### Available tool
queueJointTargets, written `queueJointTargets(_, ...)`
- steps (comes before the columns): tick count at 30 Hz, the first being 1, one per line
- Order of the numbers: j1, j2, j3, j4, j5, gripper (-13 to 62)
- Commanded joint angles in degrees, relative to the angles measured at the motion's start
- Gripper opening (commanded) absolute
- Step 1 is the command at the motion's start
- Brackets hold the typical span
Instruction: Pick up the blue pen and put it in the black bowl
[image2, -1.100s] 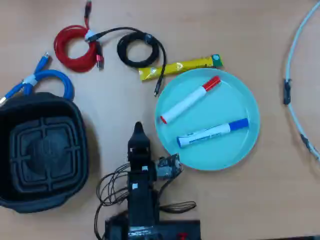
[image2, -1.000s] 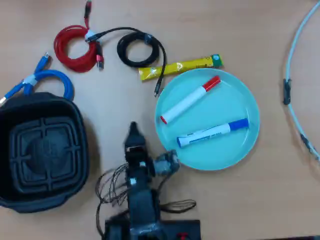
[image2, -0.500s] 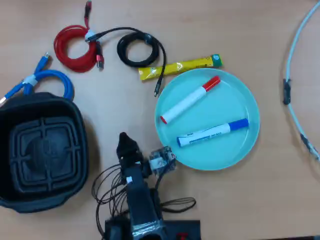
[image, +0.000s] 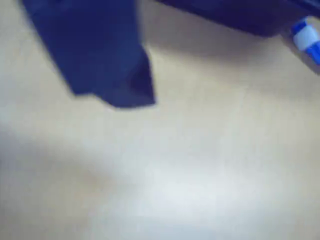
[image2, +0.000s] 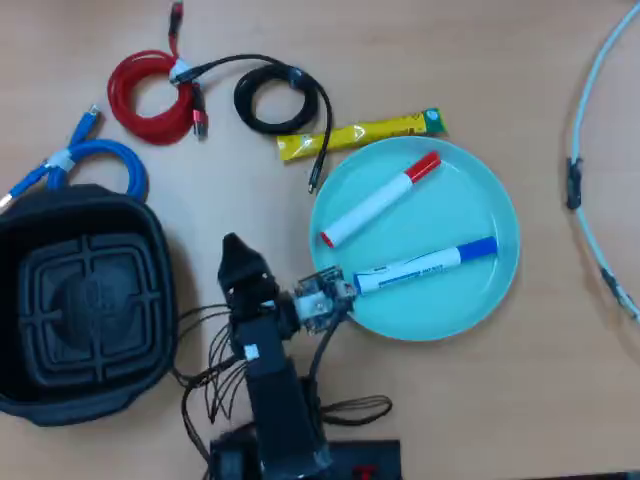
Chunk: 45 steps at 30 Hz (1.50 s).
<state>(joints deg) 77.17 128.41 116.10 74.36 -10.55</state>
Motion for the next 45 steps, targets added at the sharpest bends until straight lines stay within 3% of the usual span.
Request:
queueJointTargets(1,4.39,-0.79,-8.44,-0.26,-0.35,57.5)
queueJointTargets(10,16.08,-0.97,-11.95,-0.88,-1.93,57.5)
queueJointTargets(22,21.71,-4.04,-13.62,-5.1,-26.54,57.4)
queueJointTargets(31,30.32,-14.24,-16.17,-10.72,-33.31,57.4)
queueJointTargets(45,49.31,-33.13,-24.52,-11.25,-30.41,57.4)
